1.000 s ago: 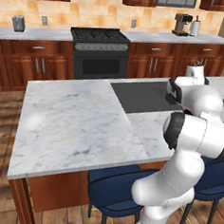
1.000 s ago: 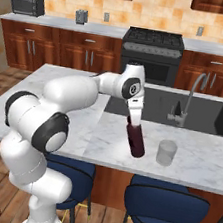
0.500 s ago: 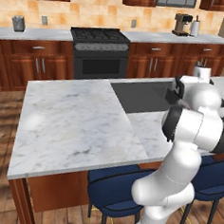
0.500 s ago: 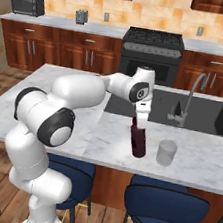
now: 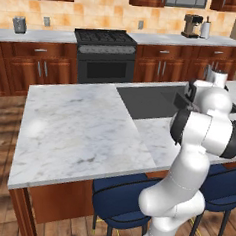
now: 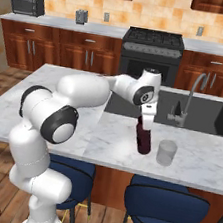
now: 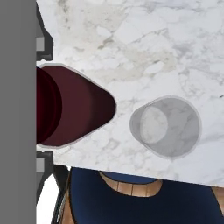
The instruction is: There is a wine glass and glass cup on the dining counter. Place the wine bottle next to the wine glass and the juice bottle next to the glass cup.
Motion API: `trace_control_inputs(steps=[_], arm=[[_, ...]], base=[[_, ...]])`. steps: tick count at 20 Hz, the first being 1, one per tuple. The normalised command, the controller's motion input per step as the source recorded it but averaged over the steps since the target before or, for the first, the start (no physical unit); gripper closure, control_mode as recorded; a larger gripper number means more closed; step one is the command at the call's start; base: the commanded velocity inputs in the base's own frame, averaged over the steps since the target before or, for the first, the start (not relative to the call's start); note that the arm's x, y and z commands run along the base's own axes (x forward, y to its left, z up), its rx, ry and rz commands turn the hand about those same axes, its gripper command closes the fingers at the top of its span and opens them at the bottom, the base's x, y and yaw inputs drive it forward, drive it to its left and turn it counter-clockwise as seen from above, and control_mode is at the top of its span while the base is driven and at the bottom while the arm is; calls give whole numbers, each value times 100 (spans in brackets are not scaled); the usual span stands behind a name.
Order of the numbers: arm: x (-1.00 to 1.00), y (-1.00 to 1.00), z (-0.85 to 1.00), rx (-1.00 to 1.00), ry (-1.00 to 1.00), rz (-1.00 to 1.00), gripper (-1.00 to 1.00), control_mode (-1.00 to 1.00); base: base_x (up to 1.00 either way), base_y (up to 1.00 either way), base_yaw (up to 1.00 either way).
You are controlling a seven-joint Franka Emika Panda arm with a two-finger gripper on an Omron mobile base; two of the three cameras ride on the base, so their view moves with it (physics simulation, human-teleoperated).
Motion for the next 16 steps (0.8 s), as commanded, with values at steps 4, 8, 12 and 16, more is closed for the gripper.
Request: trace_control_inputs(steps=[4, 8, 12, 16], arm=[[13, -7, -20, 3, 0, 0, 100, -100], [12, 0, -29, 9, 0, -1, 100, -100], [11, -6, -25, 5, 0, 0, 100, -100], [9, -11, -20, 0, 0, 0, 100, -100]], base=[[0, 0, 0], [0, 0, 0], [0, 0, 0], [0, 0, 0]])
